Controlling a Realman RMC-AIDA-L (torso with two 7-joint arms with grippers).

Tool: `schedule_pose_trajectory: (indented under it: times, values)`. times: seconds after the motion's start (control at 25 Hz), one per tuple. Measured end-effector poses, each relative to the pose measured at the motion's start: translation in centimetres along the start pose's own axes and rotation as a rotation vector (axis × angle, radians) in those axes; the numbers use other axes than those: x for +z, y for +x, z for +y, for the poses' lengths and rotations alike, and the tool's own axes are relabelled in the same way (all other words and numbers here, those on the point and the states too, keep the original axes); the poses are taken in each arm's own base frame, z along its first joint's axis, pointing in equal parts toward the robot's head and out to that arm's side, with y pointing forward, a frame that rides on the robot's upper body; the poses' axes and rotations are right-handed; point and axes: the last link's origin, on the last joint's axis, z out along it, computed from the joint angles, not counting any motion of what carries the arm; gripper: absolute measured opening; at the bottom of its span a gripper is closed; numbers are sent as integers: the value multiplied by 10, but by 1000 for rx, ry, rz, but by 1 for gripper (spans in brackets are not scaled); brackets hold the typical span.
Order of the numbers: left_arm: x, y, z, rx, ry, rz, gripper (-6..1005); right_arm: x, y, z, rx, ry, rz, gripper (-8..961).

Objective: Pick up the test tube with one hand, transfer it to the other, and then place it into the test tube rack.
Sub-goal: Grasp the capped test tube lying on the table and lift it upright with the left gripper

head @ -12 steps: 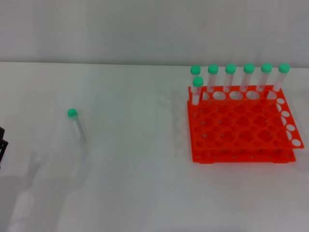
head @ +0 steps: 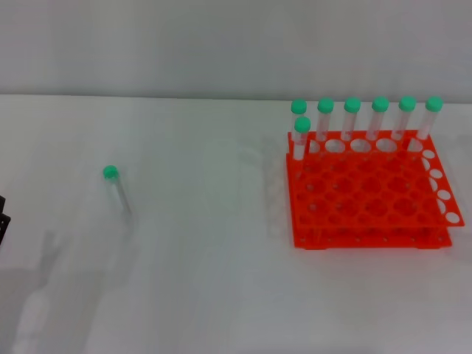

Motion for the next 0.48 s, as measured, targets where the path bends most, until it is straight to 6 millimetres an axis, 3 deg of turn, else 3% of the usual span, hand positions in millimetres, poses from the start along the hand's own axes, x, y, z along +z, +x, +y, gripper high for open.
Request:
schedule_pose_trajectory:
  times: [0.24,0.48]
  values:
    - [5,0,2,-19,-9,3,861,0,0,0,0,-1,-1,854]
    - [29,-2,1,-107,-42,-34,856,1,-1,2,0,-4,-2,855]
